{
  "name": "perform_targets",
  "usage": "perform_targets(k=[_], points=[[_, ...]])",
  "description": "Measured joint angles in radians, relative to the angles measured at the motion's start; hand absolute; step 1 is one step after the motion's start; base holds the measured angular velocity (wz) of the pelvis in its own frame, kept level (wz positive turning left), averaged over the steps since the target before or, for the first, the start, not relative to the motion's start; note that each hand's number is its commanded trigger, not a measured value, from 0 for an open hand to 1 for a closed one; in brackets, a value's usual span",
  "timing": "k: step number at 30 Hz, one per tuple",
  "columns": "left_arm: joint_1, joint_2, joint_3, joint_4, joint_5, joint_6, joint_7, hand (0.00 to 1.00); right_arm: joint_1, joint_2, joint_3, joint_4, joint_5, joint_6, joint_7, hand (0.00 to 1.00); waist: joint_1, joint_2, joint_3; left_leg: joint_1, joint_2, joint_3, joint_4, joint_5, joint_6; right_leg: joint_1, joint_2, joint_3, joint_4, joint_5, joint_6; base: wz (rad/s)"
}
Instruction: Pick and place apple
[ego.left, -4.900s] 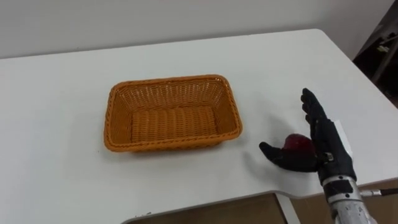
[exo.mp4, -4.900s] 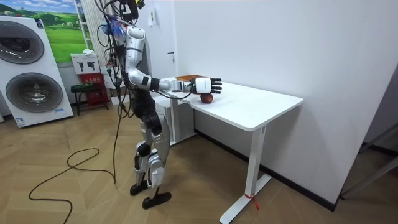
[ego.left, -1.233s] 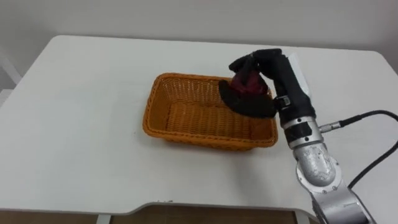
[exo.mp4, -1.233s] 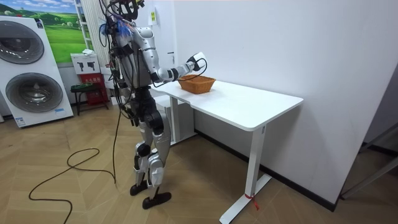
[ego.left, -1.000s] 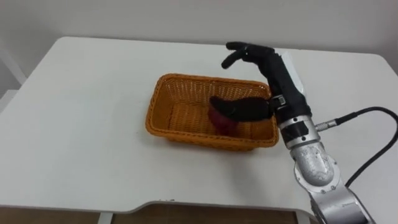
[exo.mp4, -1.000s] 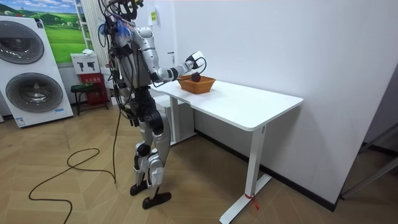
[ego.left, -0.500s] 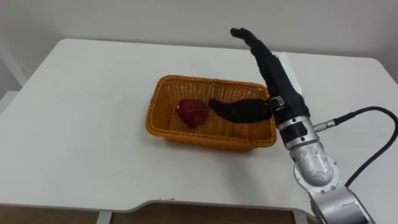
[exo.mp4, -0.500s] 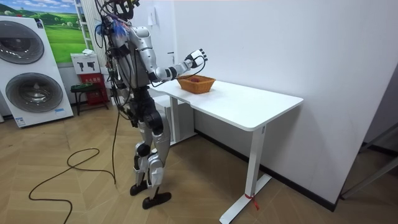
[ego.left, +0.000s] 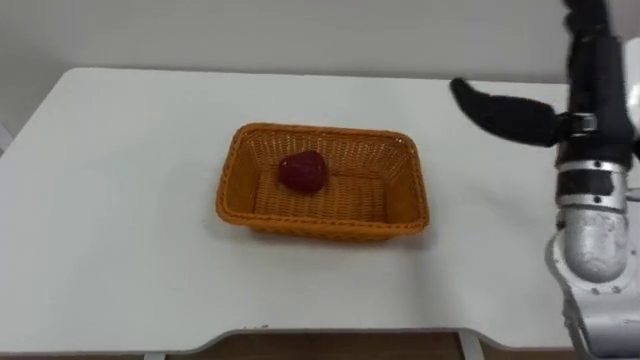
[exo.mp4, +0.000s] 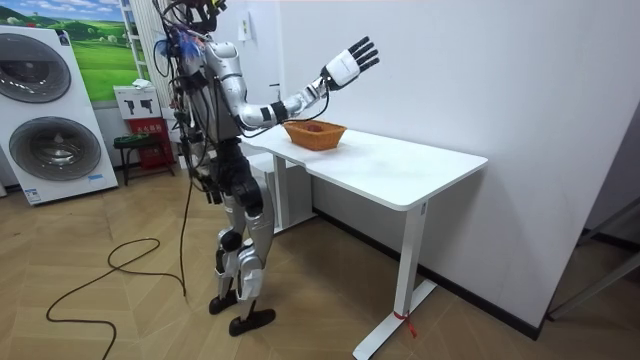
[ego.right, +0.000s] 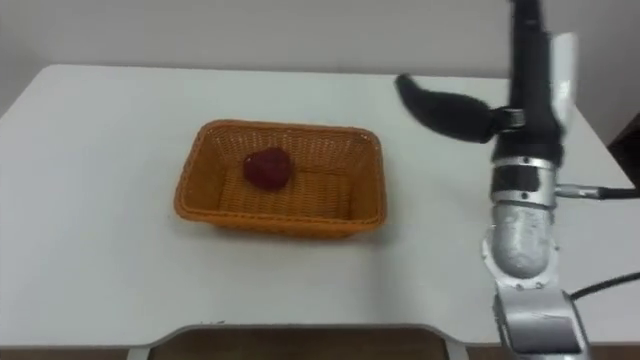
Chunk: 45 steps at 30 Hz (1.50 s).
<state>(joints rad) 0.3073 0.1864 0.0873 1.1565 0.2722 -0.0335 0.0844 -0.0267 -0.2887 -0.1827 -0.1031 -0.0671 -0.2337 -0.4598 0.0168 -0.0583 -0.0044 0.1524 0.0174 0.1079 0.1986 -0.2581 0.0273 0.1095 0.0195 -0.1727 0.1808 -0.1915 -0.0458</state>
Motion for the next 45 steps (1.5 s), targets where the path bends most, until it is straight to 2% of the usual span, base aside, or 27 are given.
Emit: perform_targets(k=[1, 3, 5, 8, 12, 15, 17, 20, 21, 25, 26, 29, 34, 38, 41, 45], points=[[0.017, 0.0, 0.026, -0.012, 0.001, -0.002, 0.0, 0.0, 0.015, -0.01, -0.056, 0.0, 0.025, -0.012, -0.047, 0.0, -0.01, -0.001, 0.0027, -0.003, 0.001, 0.002, -0.001, 0.0, 0.0, -0.007, 0.001, 0.003, 0.002, 0.0, 0.0, -0.11], [0.022, 0.0, 0.059, -0.021, -0.002, -0.004, 0.002, 0.0, 0.046, -0.025, -0.129, 0.013, 0.074, -0.019, -0.127, 0.0, -0.015, -0.004, 0.001, -0.001, 0.0, 0.006, -0.001, 0.0, 0.0, -0.007, 0.001, 0.01, 0.004, 0.0, 0.0, -0.11], [0.031, 0.002, 0.078, -0.027, -0.001, -0.005, 0.024, 0.0, 0.058, -0.036, -0.21, 0.101, 0.114, -0.035, -0.226, 0.0, -0.042, -0.004, 0.002, 0.0, 0.001, 0.014, -0.001, 0.0, 0.0, -0.005, 0.0, 0.01, 0.005, 0.0, 0.0, -0.02], [0.034, 0.004, 0.096, -0.048, -0.002, -0.009, 0.038, 0.0, 0.105, -0.036, -0.276, 0.215, 0.237, -0.027, -0.305, 0.0, -0.059, -0.005, 0.0007, -0.001, 0.001, 0.021, -0.002, 0.0, 0.0, -0.006, 0.001, 0.019, 0.005, 0.0, 0.0, -0.07], [0.037, 0.001, 0.101, -0.062, -0.002, 0.001, 0.058, 0.0, 0.183, -0.023, -0.312, 0.364, 0.361, -0.022, -0.372, 0.0, -0.077, -0.001, 0.0007, -0.001, 0.001, 0.022, -0.002, 0.0, 0.0, -0.007, 0.001, 0.023, 0.005, 0.0, 0.001, -0.02], [0.033, -0.001, 0.107, -0.071, -0.004, 0.018, 0.065, 0.0, 0.227, -0.014, -0.309, 0.563, 0.498, 0.005, -0.374, 0.0, -0.078, 0.007, 0.0011, -0.001, 0.001, 0.022, -0.002, 0.0, 0.0, -0.007, 0.002, 0.026, 0.005, 0.0, 0.001, -0.01], [0.033, -0.007, 0.106, -0.076, -0.004, 0.033, 0.064, 0.0, 0.25, 0.021, -0.296, 0.725, 0.536, 0.038, -0.346, 0.0, -0.075, 0.012, -0.003, 0.0, 0.001, 0.025, -0.002, 0.0, 0.0, -0.01, 0.003, 0.029, 0.006, 0.0, 0.001, -0.03], [0.031, -0.018, 0.107, -0.076, -0.005, 0.054, 0.06, 0.0, 0.252, 0.06, -0.253, 0.92, 0.641, 0.082, -0.297, 0.0, -0.074, 0.024, -0.0036, 0.006, 0.002, 0.026, -0.004, 0.0, 0.0, -0.01, 0.003, 0.034, 0.008, -0.001, 0.0, -0.05], [0.03, -0.018, 0.108, -0.076, -0.005, 0.056, 0.06, 0.0, 0.252, 0.064, -0.237, 0.967, 0.662, 0.086, -0.281, 0.0, -0.073, 0.024, -0.0037, 0.008, 0.002, 0.026, -0.003, 0.0, 0.0, -0.008, 0.003, 0.034, 0.009, -0.002, 0.0, 0.0], [0.02, -0.024, 0.107, -0.075, 0.001, 0.072, 0.055, 0.0, 0.249, 0.094, -0.149, 1.202, 0.722, 0.148, -0.142, 0.0, -0.065, 0.02, -0.0031, 0.016, 0.001, 0.03, -0.003, 0.0, 0.0, -0.008, 0.0, 0.036, 0.025, -0.011, -0.001, -0.01], [0.017, -0.025, 0.105, -0.075, 0.001, 0.077, 0.051, 0.0, 0.248, 0.097, -0.121, 1.241, 0.722, 0.171, -0.098, 0.0, -0.063, 0.019, -0.0019, 0.016, 0.001, 0.029, -0.003, 0.0, 0.0, -0.008, 0.0, 0.035, 0.025, -0.011, -0.001, 0.0], [0.015, -0.025, 0.105, -0.076, 0.002, 0.08, 0.05, 0.0, 0.244, 0.1, -0.042, 1.297, 0.691, 0.208, 0.006, 0.0, -0.06, 0.016, 0.0003, 0.015, 0.001, 0.03, -0.002, 0.0, 0.0, -0.01, 0.0, 0.036, 0.025, -0.011, -0.001, 0.0], [0.006, -0.036, 0.102, -0.076, 0.004, 0.088, 0.051, 0.0, 0.238, 0.108, 0.048, 1.338, 0.578, 0.237, 0.156, 0.0, -0.037, 0.019, 0.0021, 0.015, 0.001, 0.027, -0.002, -0.001, 0.001, -0.008, -0.001, 0.031, 0.02, -0.011, -0.001, 0.03], [-0.004, -0.047, 0.072, -0.054, 0.005, 0.108, 0.037, 0.0, 0.22, 0.125, 0.131, 1.341, 0.459, 0.24, 0.294, 0.0, -0.031, 0.036, 0.0042, 0.013, 0.002, 0.023, -0.012, -0.001, 0.001, -0.002, 0.002, 0.024, 0.004, -0.007, 0.0, 0.04], [-0.012, -0.054, 0.035, -0.044, 0.005, 0.117, 0.032, 0.0, 0.191, 0.129, 0.206, 1.347, 0.418, 0.238, 0.364, 0.0, -0.017, 0.051, 0.0117, 0.012, 0.001, 0.023, -0.012, -0.001, 0.0, -0.005, 0.002, 0.027, 0.004, -0.007, 0.0, 0.0], [-0.03, -0.055, 0.004, -0.036, 0.005, 0.119, 0.029, 0.0, 0.182, 0.13, 0.251, 1.348, 0.411, 0.236, 0.415, 0.0, -0.006, 0.05, 0.0123, 0.007, 0.0, 0.014, -0.008, 0.0, 0.0, -0.007, 0.001, 0.019, 0.003, -0.007, 0.0, 0.07]])
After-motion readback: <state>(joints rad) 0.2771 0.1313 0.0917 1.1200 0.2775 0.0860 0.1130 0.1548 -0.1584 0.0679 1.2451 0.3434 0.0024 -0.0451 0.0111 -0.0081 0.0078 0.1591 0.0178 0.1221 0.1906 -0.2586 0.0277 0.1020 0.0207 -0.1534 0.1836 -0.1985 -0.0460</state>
